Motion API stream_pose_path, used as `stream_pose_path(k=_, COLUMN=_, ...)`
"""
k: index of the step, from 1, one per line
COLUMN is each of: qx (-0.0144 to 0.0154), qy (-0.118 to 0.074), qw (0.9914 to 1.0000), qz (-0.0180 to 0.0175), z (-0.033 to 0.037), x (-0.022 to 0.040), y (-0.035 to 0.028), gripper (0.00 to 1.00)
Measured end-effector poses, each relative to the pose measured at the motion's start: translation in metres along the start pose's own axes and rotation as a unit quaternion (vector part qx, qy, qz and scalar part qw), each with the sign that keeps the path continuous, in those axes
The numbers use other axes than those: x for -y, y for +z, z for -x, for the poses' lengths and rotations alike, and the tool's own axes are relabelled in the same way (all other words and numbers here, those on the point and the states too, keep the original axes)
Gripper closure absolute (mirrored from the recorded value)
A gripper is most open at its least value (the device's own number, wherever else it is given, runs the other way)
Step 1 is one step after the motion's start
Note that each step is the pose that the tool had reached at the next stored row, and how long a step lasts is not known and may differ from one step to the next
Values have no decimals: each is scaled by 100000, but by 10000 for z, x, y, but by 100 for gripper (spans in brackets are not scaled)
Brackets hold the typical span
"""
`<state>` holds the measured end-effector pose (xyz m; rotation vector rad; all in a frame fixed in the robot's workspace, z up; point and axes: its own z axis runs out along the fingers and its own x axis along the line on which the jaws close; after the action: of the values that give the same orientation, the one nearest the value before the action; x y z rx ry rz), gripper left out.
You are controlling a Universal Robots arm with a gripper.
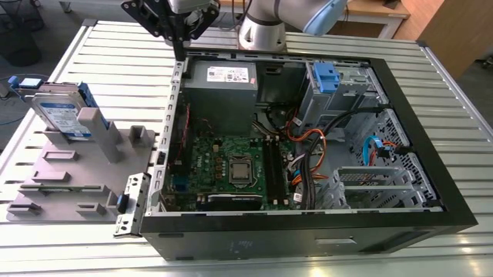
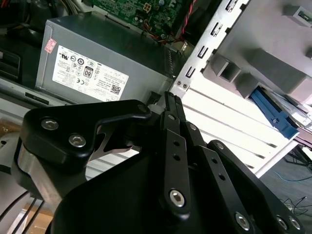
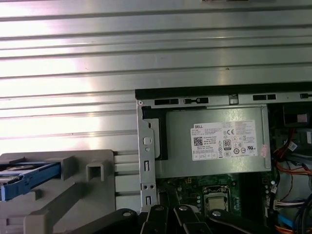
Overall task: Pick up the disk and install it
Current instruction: 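Reach for the disk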
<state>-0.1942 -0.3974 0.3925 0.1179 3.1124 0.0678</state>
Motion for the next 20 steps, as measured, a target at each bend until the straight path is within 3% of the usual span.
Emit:
stream_pose_path(k=13, qx=-2, qy=3, qw=100000, qz=-3, z=-169, x=13, y=-5, gripper=89)
stream_pose_path(k=20, qx=-4, qy=3, qw=100000, qz=-6, z=-190, x=14, y=-6, gripper=89)
